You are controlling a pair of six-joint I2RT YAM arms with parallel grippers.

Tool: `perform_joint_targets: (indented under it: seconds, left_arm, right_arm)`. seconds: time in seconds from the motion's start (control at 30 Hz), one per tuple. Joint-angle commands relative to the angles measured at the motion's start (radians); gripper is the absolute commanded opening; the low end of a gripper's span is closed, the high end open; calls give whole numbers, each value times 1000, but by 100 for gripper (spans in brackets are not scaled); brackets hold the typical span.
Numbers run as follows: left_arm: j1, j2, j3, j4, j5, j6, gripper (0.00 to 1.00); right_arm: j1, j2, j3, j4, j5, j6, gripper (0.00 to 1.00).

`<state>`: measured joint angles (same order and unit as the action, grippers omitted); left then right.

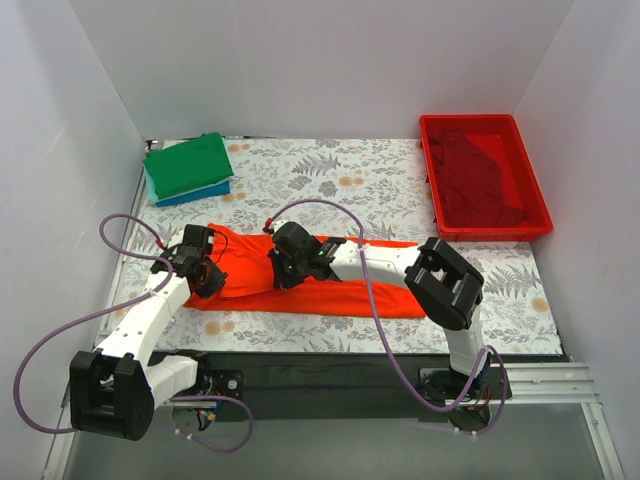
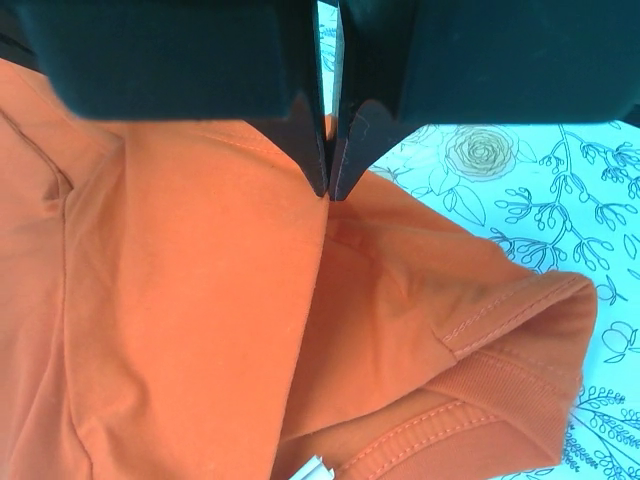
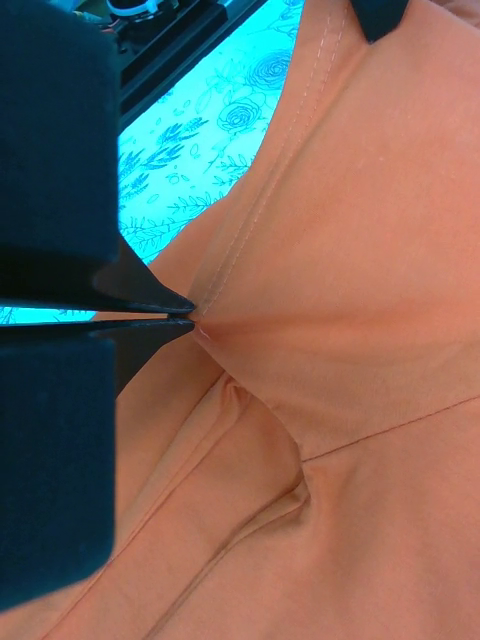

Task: Fold and stack the t-shirts
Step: Fold the tshirt

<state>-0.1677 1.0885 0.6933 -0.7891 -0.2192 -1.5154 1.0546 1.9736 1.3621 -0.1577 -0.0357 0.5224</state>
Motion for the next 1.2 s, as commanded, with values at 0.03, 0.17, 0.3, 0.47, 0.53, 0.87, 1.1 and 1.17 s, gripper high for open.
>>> perform_joint_targets:
  seconds: [0.03,0.17,0.3,0.47,0.53,0.87,1.1,1.17]
  left_arm:
    - [-4,-42,48,-62,-16,-38,0]
    - [-4,-56,55,-104,-20,-51,0]
    - [-4,-38,63,-125,-14,-52,0]
    - [-4,-30,69,-156,-23,-63,0]
    - [-4,-24,71,-162,-19,-62,0]
    - [-4,91,77,-147,-25,-63,64]
    - [3,65,303,-170,-132,1,91]
    - [25,122,391,-124,-125,67,91]
  right_arm:
    - [7,-27,-4,6,-26,7,1]
    - [7,-24,-9,6,-32,7,1]
    - [10,-16,-11,7,-38,7,1]
    - [13,-13,-15,6,-39,5,1]
    - [13,-18,-18,6,-38,8,1]
    - [18,-36,-37,-2,-33,10,16]
    - [-16,-131,-14,-92,31,-33,41]
    - [-44,-194,-44,-108,62,-41,41]
